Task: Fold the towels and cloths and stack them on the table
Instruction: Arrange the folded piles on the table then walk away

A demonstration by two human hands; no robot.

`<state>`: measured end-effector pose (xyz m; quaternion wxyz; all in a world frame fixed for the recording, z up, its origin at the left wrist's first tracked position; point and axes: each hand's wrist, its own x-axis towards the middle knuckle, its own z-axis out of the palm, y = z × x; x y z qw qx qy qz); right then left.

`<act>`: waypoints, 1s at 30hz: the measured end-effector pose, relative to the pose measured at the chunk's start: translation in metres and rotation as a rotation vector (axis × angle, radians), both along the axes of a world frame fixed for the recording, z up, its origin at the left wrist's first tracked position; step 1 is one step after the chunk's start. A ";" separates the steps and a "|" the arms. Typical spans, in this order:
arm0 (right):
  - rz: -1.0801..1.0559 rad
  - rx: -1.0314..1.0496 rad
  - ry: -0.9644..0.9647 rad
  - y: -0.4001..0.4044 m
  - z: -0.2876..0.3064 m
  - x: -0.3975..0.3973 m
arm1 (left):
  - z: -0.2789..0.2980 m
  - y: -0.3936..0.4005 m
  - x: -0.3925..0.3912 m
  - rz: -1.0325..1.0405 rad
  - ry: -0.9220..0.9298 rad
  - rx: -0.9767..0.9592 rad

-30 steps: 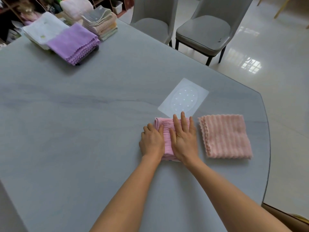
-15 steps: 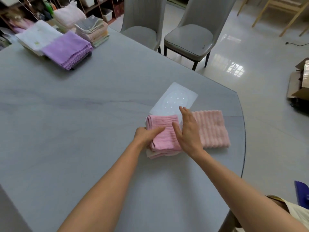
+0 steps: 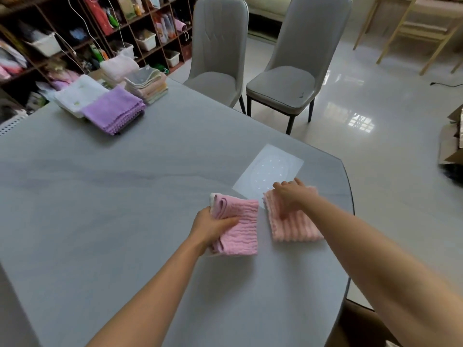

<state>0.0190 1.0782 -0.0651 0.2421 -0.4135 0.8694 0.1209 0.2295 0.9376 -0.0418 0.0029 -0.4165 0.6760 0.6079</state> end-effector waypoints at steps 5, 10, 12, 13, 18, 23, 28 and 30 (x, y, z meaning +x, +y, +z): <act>-0.215 0.149 -0.050 -0.011 0.001 -0.006 | 0.003 -0.007 0.000 -0.009 -0.003 0.005; -0.236 0.063 -0.145 0.002 -0.005 -0.004 | -0.004 -0.009 0.025 0.100 -0.019 0.131; -0.327 -0.050 -0.242 0.017 0.002 0.001 | -0.008 -0.011 0.034 0.155 -0.009 0.183; -0.421 -0.124 -0.338 0.025 0.009 0.006 | -0.010 -0.012 0.040 0.194 0.000 0.217; -0.650 -0.499 -0.804 0.053 0.059 0.034 | -0.015 -0.008 0.066 0.401 0.065 0.362; -1.136 -1.253 -1.189 0.058 0.098 0.078 | -0.012 0.011 0.080 0.407 0.097 0.476; -1.391 -1.651 -1.440 0.046 0.118 0.156 | 0.014 0.049 0.091 0.364 0.220 0.595; -1.481 -1.689 -1.339 0.042 0.120 0.191 | 0.031 0.063 0.098 0.367 0.281 0.658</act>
